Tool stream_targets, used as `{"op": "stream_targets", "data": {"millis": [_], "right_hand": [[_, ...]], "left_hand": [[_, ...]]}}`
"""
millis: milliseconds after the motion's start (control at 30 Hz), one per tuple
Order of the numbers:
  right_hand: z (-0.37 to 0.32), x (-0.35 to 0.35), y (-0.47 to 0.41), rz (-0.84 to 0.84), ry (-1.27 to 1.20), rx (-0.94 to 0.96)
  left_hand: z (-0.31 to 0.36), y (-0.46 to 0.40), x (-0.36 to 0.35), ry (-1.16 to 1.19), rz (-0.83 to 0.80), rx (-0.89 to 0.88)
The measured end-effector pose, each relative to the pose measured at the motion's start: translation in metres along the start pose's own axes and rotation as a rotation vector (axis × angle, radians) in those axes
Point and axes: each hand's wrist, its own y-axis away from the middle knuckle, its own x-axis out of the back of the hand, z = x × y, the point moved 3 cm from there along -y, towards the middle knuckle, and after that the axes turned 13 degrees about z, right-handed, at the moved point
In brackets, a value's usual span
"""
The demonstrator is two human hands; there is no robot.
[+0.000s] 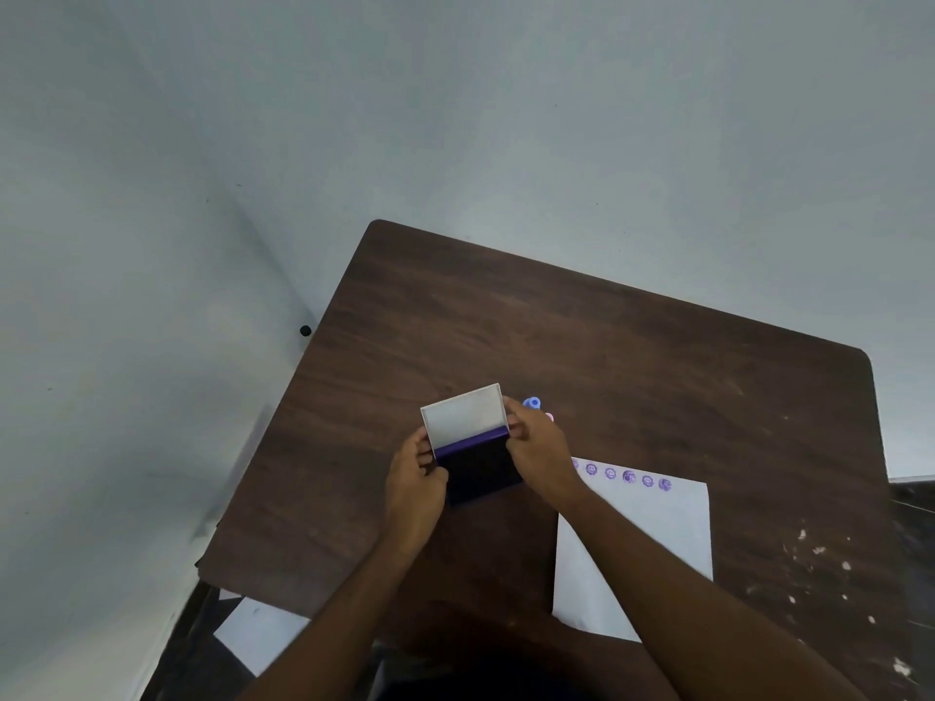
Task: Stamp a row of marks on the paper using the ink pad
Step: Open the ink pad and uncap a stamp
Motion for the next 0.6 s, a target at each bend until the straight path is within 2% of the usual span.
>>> {"op": "stream_targets", "data": {"millis": [167,600], "right_hand": [[0.0000,-0.0058,-0.0019,-0.002,0.081,-0.054],[-0.0017,-0.0079,-0.0010,-0.012,0.066,-0.054]], "left_hand": [[0.0011,-0.0034,-0.0021,-0.052,-0.005,-0.035],[-0.0035,-0.0088,-0.0026,-0.179,0.023,-0.076]]}}
